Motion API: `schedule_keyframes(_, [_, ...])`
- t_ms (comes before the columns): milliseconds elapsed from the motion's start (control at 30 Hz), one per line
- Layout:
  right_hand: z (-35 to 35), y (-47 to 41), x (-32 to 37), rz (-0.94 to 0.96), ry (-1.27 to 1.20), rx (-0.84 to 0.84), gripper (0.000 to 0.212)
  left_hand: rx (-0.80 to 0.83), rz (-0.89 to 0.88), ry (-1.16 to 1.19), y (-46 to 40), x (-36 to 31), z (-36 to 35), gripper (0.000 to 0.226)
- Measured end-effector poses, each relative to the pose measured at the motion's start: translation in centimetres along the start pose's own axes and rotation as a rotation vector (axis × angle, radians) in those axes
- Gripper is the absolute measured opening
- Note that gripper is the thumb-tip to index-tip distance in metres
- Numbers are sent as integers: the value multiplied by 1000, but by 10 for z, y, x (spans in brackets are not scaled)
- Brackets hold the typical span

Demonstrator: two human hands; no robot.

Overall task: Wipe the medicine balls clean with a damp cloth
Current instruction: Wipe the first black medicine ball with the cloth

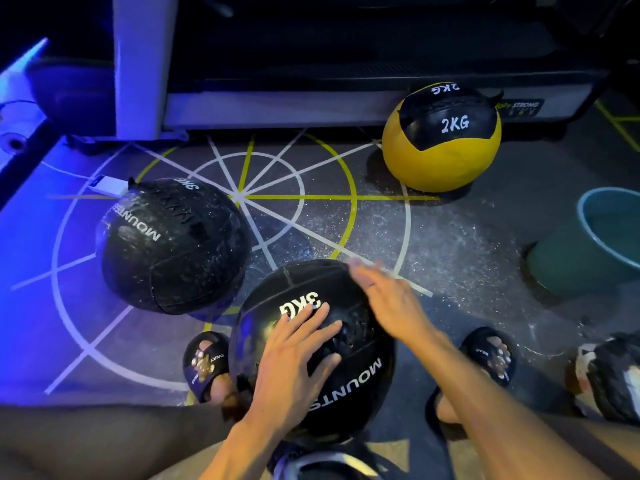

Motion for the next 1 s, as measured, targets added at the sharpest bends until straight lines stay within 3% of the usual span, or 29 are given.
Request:
schedule_keyframes(100, [6, -4, -4, -126, -45, -42, 36, 13, -4, 19, -2, -5, -7, 47])
schedule_keyframes(233, [-10, 3, 28, 154, -46, 109, 44, 83, -45, 19, -12, -17, -16, 46])
schedule_keyframes(300, [-6, -2, 20, 154, -43, 109, 46, 134, -73, 55, -17, -19, -17, 45])
schedule_keyframes(367, [5, -3, -3, 75, -32, 28, 42, 123, -108, 52, -22, -17, -11, 45])
schedule_keyframes(433, [15, 3, -23, -8, -13, -42, 36, -5, -99, -56, -19, -9, 3, 46])
schedule_keyframes(500, [20, 11, -42, -125, -69, -112, 36, -90, 42, -143, -11, 2, 17, 50])
schedule_keyframes(600, [20, 21, -71, -312, -10, -157, 39, -70, 160, -91, 8, 6, 18, 59])
schedule_keyframes(700, [20, 19, -85, -536, -51, -138, 41, -85, 141, -51, 14, -1, 7, 58])
schedule_keyframes(767, [22, 13, -71, -573, -78, -163, 38, -103, 135, -54, 12, -2, 5, 58])
schedule_keyframes(867, [14, 3, -17, -366, -17, -159, 34, -96, 129, -60, 4, -2, 4, 61])
schedule_keyframes(1000, [-6, 5, 32, 105, 108, -26, 37, -78, 129, -42, -1, 4, 4, 62])
Point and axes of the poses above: each hand's wrist, its own y-axis away from the middle knuckle, its own z-axis out of the back of the hand, x = y × z, the point moved 2 cm from there along -y, towards the middle knuckle, and after that the axes turned 10 degrees about -x, right-handed, at the moved point
